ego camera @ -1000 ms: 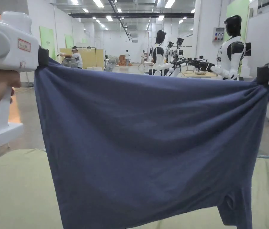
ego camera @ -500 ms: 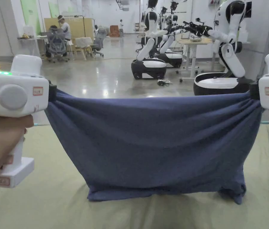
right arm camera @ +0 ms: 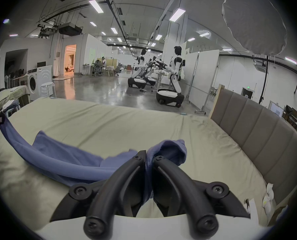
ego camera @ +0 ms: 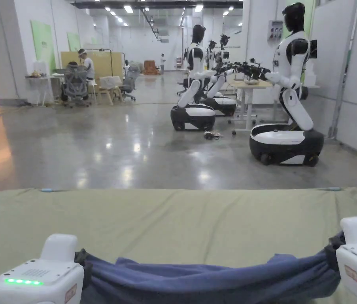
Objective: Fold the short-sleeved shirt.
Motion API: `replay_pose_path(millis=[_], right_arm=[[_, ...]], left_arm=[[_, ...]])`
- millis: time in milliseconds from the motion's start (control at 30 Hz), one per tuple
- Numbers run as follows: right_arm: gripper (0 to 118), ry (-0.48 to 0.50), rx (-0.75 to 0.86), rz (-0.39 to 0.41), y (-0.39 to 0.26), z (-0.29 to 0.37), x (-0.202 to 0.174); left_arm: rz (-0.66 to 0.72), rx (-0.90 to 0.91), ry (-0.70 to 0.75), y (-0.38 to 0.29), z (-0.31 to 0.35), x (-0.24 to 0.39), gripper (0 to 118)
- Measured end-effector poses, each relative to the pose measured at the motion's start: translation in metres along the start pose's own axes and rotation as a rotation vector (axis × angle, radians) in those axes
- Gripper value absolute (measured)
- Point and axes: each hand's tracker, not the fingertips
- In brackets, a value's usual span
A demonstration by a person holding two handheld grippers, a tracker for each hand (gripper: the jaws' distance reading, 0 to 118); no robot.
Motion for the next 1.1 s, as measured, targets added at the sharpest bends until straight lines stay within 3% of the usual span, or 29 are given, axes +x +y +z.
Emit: replay_pose_path(millis=[633, 767, 1100], right_arm=[[8, 0.120, -0.116, 0.036, -0.186, 0.265, 0.014], [8, 0.133, -0.161, 0.006, -0.217, 0.291, 0.019], [8, 0.141, -0.214, 0.038, -0.246, 0.295, 0.011]], left_arm=[[0.051, -0.139, -0.128, -0.149, 0.230, -0.027, 1], [0.033, -0.166, -0.141, -0.176, 0.252, -0.032, 1], [-0.012, -0.272, -0.153, -0.227, 0.250, -0.028, 2]])
